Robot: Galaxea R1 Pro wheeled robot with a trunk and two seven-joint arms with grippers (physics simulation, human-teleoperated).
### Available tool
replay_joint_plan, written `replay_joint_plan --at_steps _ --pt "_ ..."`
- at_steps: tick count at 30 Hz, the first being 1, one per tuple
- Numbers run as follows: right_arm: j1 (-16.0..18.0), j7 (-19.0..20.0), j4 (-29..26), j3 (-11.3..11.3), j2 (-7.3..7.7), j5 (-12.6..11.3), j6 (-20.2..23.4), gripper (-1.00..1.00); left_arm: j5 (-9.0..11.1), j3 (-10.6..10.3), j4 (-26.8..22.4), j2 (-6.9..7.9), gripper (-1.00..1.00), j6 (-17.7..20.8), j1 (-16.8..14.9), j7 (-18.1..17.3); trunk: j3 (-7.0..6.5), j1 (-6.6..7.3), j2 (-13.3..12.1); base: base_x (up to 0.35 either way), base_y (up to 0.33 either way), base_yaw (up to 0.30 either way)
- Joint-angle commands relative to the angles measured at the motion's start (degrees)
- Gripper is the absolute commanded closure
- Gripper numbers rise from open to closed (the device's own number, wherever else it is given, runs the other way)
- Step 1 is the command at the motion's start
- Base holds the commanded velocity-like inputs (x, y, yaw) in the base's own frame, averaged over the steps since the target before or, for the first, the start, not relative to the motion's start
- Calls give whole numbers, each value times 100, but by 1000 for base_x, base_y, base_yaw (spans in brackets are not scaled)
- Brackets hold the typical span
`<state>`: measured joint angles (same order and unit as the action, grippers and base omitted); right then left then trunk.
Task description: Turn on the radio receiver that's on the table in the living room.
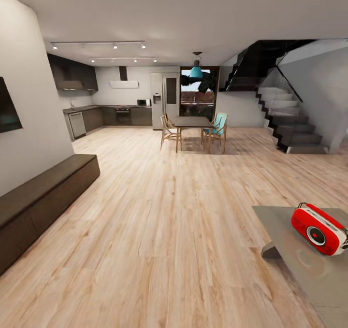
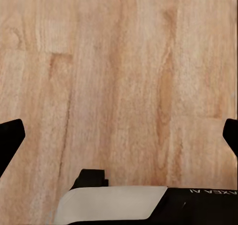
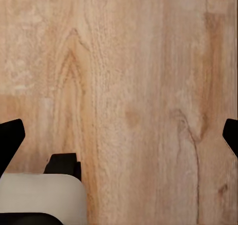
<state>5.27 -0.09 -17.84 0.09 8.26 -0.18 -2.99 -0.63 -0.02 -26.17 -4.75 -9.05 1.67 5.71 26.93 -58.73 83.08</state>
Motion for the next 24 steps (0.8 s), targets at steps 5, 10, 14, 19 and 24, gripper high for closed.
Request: replay_joint_plan --at_steps 5,10,14,19,24 --pt "0 0 0 0 0 0 0 -100 0 -2 -2 -5 -100 0 0 0 0 0 0 256 -240 -255" --pt "0 0 0 0 0 0 0 -100 2 -1 -1 -1 -100 0 0 0 0 0 0 261 -222 -63" --pt "0 0 0 0 0 -1 0 -100 0 0 -2 -3 -100 0 0 0 0 0 0 268 -207 -6" --pt "0 0 0 0 0 0 0 -100 -5 -5 3 -8 -100 0 0 0 0 0 0 280 -156 -1" --pt "0 0 0 0 0 0 0 -100 -4 -7 6 -9 -100 0 0 0 0 0 0 290 -179 0"
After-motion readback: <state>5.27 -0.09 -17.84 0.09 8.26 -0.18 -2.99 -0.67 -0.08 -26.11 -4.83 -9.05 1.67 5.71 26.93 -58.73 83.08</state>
